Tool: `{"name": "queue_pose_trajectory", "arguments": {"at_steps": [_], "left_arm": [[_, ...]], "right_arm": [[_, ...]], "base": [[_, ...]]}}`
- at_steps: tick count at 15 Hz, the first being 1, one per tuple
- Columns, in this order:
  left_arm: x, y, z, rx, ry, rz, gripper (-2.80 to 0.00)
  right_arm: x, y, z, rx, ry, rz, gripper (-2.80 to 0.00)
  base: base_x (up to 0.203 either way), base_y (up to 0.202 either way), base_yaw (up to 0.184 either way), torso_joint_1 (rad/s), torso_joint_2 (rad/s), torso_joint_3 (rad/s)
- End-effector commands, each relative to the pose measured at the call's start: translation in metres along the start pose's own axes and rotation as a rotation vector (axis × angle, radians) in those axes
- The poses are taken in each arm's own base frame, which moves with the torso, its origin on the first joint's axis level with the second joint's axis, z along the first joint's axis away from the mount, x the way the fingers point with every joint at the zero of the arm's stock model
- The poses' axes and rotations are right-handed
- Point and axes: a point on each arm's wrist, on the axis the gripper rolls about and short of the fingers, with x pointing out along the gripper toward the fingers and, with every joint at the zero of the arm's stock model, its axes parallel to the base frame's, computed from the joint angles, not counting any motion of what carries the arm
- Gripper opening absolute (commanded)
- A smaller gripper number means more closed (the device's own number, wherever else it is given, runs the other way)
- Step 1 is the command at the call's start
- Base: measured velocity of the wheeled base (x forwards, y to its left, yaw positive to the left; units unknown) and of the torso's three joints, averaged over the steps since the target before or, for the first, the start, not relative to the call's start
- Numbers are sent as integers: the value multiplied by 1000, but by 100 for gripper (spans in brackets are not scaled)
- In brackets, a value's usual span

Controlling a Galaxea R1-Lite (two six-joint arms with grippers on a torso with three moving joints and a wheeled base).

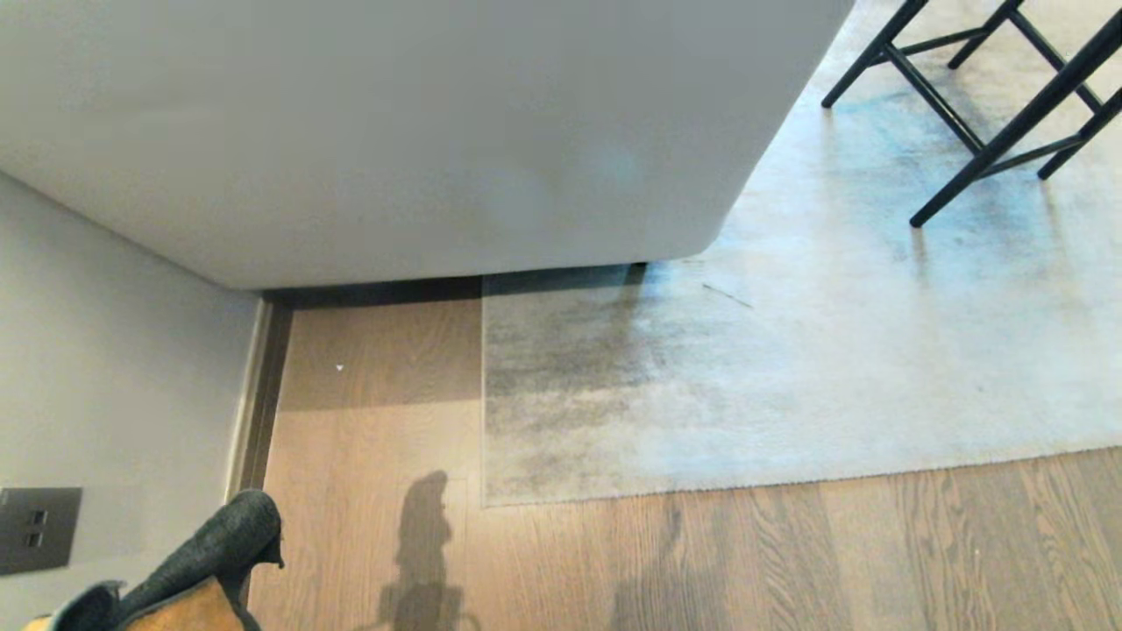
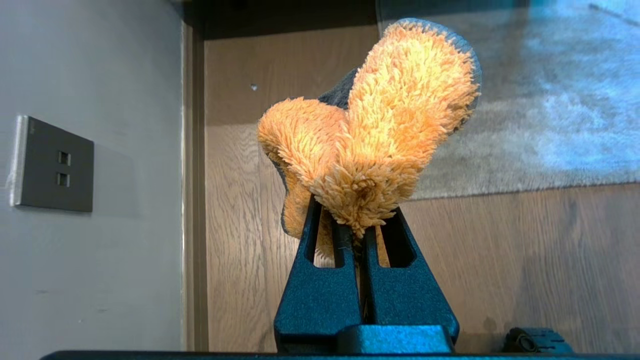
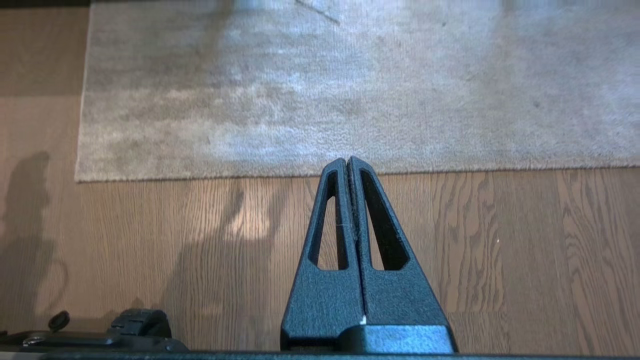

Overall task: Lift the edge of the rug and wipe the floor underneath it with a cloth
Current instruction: Put down the rag

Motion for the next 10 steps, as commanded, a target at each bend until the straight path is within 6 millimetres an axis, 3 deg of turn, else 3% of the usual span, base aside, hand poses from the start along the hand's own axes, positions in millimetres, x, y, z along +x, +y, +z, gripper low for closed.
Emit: {"name": "queue_pose_trajectory", "arguments": {"at_steps": [1,10], "left_arm": [[0,0,0,0,0,0,-280],[0,0,0,-2,0,0,-280]], "right_arm": [[0,0,0,0,1,1,-280],[0,0,0,0,1,1,-280]], "base": [[0,0,0,5,0,194],[0,0,0,4,1,200]]}}
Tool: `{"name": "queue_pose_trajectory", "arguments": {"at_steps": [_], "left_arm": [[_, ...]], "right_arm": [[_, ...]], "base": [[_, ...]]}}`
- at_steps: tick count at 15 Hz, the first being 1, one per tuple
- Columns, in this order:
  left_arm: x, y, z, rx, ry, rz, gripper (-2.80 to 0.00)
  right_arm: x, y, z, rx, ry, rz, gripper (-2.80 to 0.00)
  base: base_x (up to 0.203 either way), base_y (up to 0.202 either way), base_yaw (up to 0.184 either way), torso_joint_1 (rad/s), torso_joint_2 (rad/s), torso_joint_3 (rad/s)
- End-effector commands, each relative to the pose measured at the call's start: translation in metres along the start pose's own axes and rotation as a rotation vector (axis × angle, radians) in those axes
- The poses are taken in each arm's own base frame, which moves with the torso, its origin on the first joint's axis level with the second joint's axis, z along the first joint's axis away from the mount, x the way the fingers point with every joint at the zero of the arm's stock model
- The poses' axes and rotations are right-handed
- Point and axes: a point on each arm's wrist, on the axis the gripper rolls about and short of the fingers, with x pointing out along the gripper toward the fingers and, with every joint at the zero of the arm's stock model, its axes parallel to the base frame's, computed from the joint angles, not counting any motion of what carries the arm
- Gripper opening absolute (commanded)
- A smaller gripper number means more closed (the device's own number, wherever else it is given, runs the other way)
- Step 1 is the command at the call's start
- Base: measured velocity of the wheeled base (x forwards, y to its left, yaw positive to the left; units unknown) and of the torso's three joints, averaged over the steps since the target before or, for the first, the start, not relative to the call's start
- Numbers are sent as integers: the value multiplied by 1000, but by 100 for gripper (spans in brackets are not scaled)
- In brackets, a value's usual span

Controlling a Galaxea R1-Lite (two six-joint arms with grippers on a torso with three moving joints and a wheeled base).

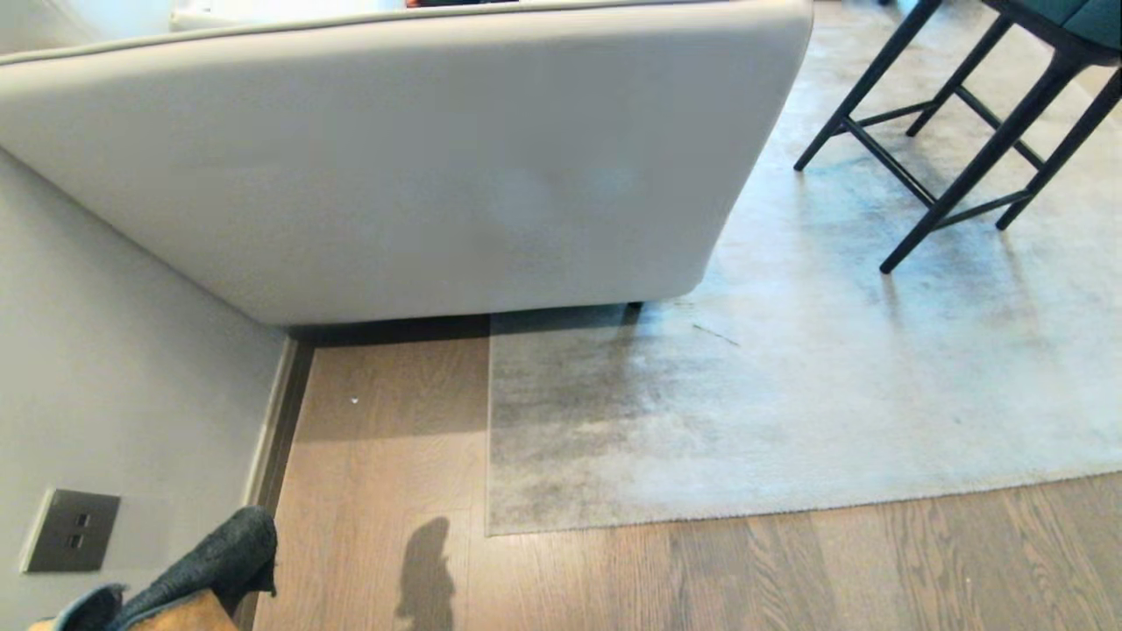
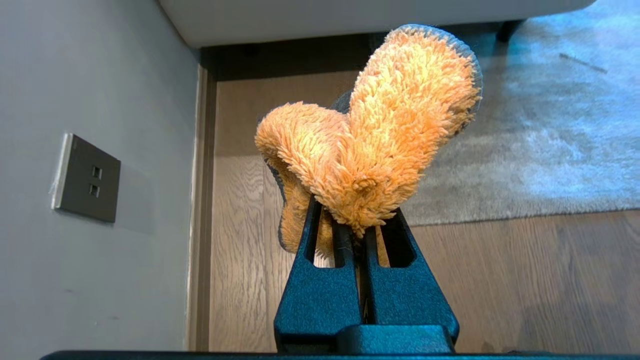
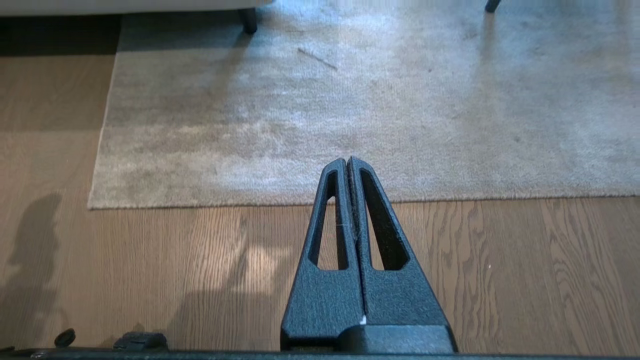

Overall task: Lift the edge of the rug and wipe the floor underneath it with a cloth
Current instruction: Put down the rag

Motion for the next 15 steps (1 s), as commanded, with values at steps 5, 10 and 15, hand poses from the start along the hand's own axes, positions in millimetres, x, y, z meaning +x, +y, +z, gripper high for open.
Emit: {"name": "queue_pose_trajectory", "arguments": {"at_steps": [5,10,15], "left_arm": [[0,0,0,-9,0,2,-280],[0,0,0,-12,0,3,-280],[0,0,0,-13,0,3,-280]], "right_arm": [[0,0,0,0,0,0,-280],[0,0,0,0,1,1,-280],[0,0,0,0,1,2,-280]], "base": [[0,0,0,2,1,201],[0,0,0,1,1,202],[0,0,0,1,1,205]]}}
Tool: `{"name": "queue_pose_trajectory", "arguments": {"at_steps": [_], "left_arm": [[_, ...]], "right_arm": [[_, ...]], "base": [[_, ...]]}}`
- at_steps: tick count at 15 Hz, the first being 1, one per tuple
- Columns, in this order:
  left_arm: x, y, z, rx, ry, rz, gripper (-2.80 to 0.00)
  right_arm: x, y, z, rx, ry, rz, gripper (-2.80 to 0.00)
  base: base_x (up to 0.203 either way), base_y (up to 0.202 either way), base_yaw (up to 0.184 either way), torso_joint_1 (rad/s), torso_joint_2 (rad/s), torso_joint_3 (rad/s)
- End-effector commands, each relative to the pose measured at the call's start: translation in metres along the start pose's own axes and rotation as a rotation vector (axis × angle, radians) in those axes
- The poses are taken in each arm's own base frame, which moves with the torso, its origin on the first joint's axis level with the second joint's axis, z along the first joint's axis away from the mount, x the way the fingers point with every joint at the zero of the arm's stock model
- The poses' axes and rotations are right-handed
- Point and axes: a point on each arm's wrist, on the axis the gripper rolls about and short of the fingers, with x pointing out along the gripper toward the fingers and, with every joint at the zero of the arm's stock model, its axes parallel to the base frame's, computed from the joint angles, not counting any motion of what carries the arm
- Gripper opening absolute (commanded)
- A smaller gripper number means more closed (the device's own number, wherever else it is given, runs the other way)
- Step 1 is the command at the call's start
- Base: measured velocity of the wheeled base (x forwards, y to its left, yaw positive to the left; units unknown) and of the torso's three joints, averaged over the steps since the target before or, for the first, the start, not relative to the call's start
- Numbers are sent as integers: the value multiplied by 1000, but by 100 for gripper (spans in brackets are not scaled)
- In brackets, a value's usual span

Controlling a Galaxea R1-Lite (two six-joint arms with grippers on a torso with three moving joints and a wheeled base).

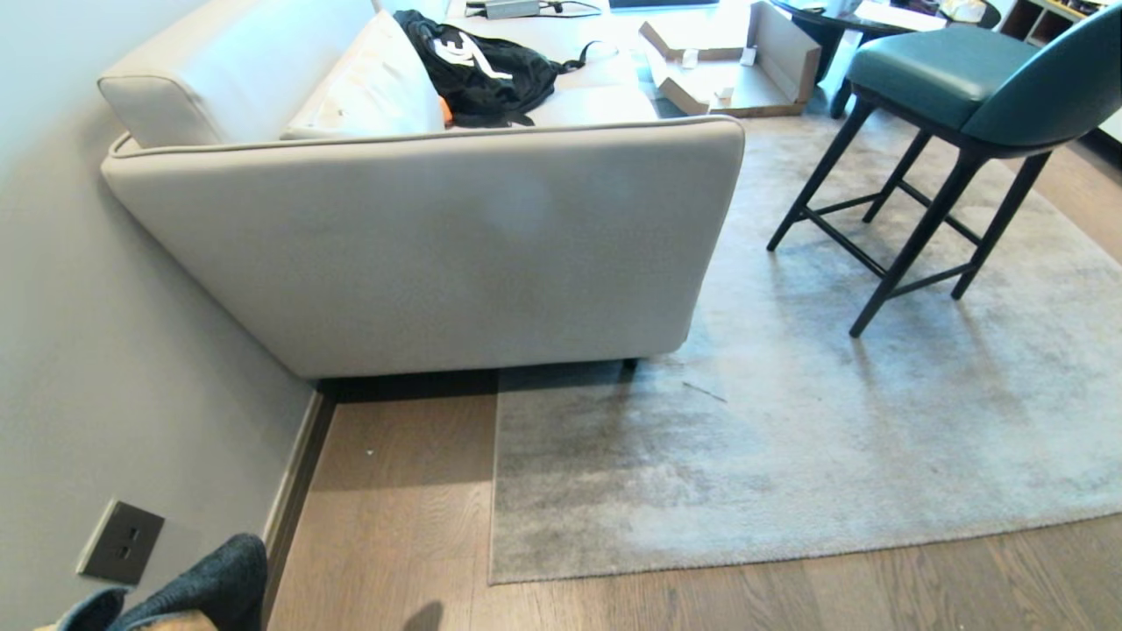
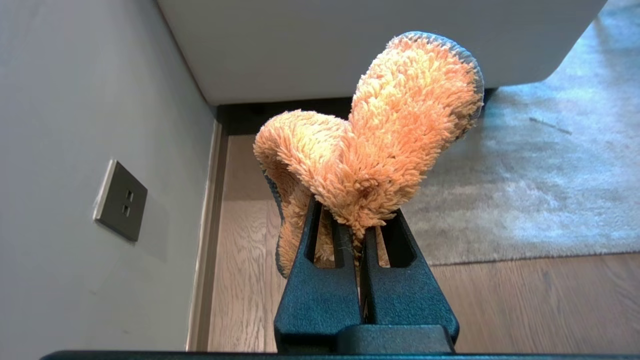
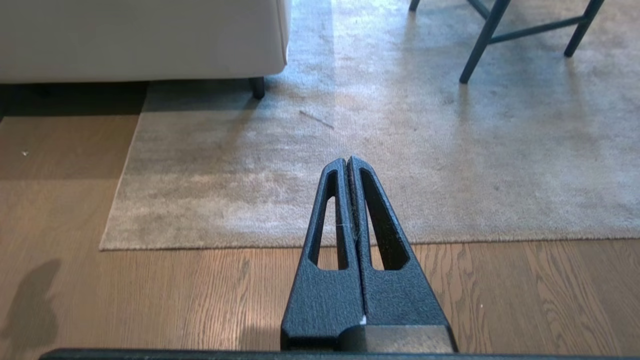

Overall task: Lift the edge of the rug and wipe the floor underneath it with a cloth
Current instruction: Put down the rag

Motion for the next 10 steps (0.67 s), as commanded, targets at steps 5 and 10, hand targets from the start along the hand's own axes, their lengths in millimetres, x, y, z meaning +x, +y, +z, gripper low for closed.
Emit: {"name": "queue_pose_trajectory", "arguments": {"at_steps": [5,10], "left_arm": [[0,0,0,-1,0,0,-280],[0,0,0,-1,0,0,-280]], "right_arm": [[0,0,0,0,1,1,-280],[0,0,0,0,1,2,-280]], "base": [[0,0,0,2,3,200],[0,0,0,4,3,202]]}}
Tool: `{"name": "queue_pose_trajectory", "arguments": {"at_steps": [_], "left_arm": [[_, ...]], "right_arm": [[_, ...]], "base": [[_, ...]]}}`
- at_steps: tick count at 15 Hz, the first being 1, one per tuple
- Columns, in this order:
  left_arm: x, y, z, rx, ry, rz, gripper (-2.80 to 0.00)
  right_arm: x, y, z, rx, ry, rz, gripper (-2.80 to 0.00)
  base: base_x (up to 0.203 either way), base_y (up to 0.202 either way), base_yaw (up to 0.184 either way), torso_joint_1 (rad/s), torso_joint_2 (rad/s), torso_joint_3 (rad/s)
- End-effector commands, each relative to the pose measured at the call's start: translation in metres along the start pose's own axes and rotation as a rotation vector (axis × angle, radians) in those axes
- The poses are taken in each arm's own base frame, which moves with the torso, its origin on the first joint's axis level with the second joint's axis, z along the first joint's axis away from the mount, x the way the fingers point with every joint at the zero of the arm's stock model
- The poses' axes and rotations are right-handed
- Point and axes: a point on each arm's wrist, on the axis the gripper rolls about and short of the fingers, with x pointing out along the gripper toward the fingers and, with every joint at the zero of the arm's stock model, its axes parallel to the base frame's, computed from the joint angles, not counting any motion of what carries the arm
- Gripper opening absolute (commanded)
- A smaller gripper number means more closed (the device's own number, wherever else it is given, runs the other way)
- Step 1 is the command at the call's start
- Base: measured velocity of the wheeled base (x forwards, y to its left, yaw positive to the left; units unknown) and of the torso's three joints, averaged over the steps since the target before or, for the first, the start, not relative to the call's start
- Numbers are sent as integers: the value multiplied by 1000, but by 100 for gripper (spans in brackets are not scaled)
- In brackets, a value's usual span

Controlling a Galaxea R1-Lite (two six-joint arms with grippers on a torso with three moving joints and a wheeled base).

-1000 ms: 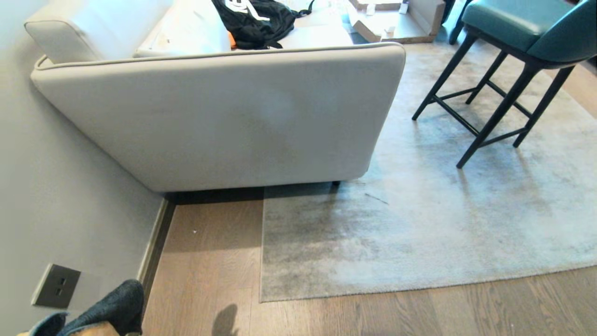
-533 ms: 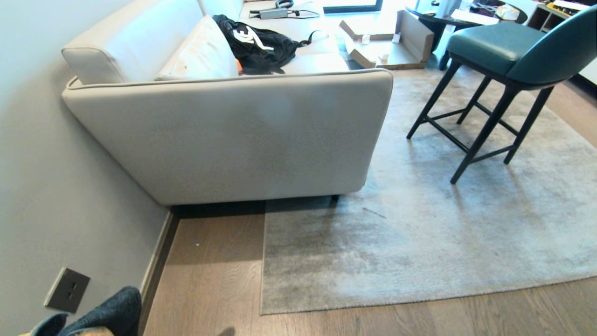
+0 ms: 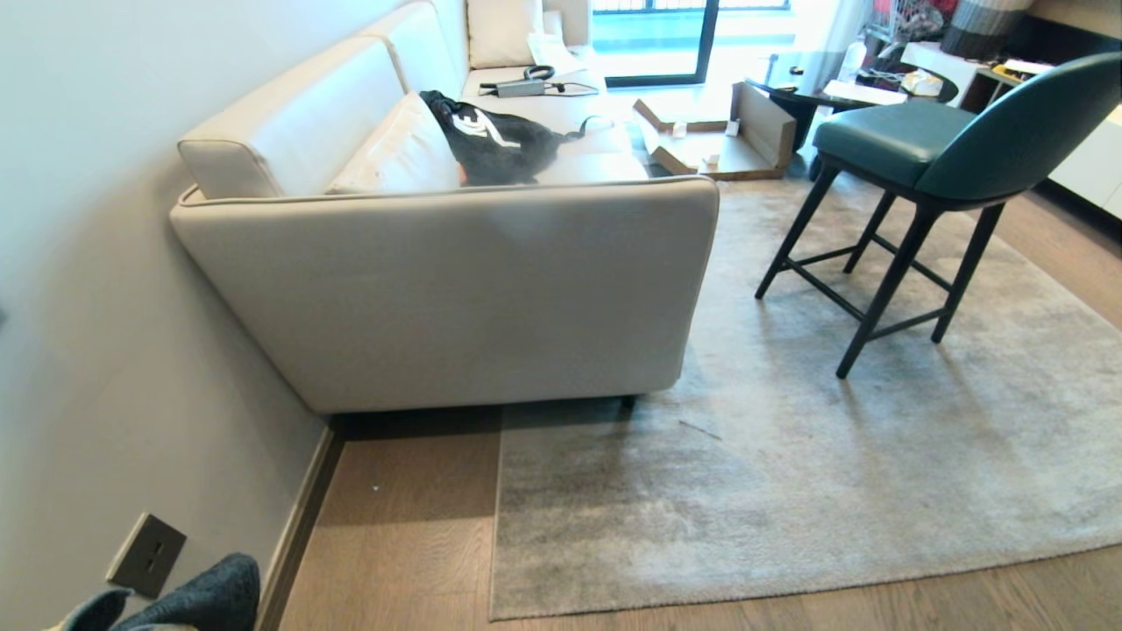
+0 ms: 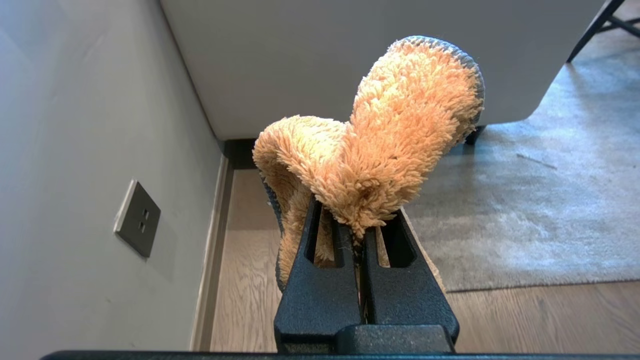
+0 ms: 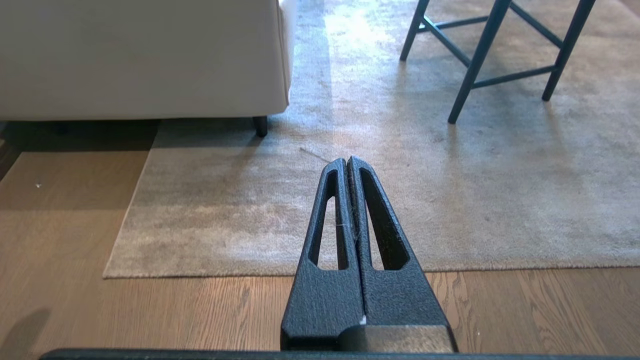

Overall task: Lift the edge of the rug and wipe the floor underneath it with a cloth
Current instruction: Put down the rag

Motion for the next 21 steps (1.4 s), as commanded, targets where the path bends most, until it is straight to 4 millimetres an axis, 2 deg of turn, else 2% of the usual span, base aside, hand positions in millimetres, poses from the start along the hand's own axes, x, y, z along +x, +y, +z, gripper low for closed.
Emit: {"name": "queue_pose_trajectory", "arguments": {"at_steps": [1,7,21], "left_arm": [[0,0,0,0,0,0,-280],[0,0,0,2,-1,-1,-280],[0,0,0,3,-2,-1,-280]], "right_arm": [[0,0,0,0,1,1,-280],[0,0,0,0,0,1,-280],[0,0,0,0,1,1,-280]], "base": [[0,0,0,2,7,197],[0,0,0,1,3,102],[0,0,0,0,0,0]]}}
